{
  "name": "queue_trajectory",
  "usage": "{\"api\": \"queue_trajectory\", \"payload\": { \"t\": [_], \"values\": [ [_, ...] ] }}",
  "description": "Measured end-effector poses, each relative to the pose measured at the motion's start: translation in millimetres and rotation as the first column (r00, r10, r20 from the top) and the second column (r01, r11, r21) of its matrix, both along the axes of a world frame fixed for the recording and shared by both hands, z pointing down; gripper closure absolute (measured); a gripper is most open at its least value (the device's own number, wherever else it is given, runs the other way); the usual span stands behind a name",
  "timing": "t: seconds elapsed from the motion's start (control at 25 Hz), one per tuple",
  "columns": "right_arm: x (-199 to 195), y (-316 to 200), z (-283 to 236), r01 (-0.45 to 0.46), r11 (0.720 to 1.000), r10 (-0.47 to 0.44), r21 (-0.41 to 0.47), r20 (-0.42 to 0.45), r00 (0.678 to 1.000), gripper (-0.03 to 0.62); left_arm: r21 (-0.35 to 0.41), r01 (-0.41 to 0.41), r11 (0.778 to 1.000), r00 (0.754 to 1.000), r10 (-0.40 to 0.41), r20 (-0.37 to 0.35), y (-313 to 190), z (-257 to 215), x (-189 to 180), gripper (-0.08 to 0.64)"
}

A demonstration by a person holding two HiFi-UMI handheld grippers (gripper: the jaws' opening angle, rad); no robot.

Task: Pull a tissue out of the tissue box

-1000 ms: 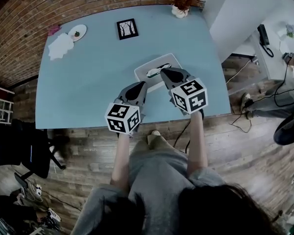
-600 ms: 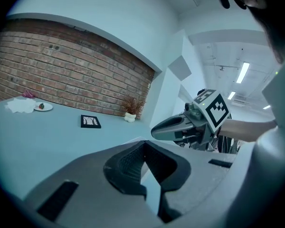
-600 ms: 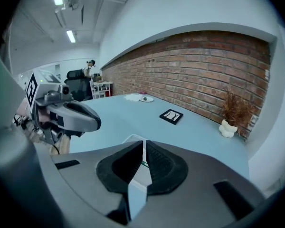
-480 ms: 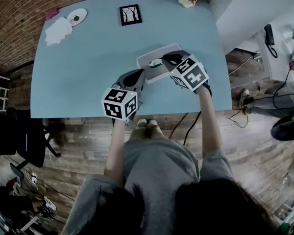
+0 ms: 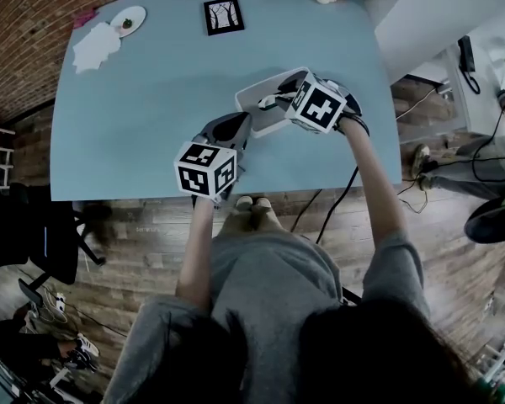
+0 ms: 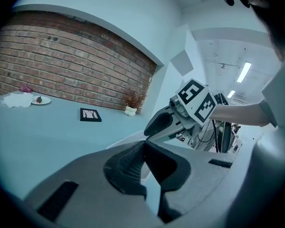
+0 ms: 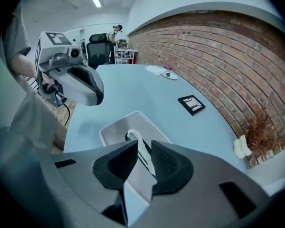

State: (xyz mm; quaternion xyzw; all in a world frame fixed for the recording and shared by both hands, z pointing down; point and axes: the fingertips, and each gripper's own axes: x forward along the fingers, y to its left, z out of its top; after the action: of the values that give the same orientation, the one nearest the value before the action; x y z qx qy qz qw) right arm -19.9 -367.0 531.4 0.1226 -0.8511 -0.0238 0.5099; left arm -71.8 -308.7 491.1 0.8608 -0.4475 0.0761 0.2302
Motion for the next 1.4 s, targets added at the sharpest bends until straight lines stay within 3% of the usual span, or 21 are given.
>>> {"api": "queue_trajectory", "payload": {
  "t": [0.24,0.44,0.64,1.4],
  "values": [
    [-3,0,16,0.078,0.997,-0.08,-0.018,-0.107,0.991,0.52,-0.011,-0.002,1.0,1.0,0.002,0.005,1,4,-3,0.557],
    [-8,-2,23,0.107,0.994,-0.107,-0.012,-0.136,0.985,0.522,-0.019,-0.003,1.0,1.0,0.003,0.01,3,8,-5,0.557],
    [-9,0,27,0.128,0.992,-0.126,-0.002,-0.172,0.977,0.583,-0.02,-0.004,1.0,1.0,0.004,0.015,5,9,-8,0.557],
    [-2,3,-21,0.065,0.994,-0.057,0.093,-0.084,0.995,0.591,0.005,-0.035,0.999,0.999,0.035,0.014,8,-1,-2,0.557]
  ]
}}
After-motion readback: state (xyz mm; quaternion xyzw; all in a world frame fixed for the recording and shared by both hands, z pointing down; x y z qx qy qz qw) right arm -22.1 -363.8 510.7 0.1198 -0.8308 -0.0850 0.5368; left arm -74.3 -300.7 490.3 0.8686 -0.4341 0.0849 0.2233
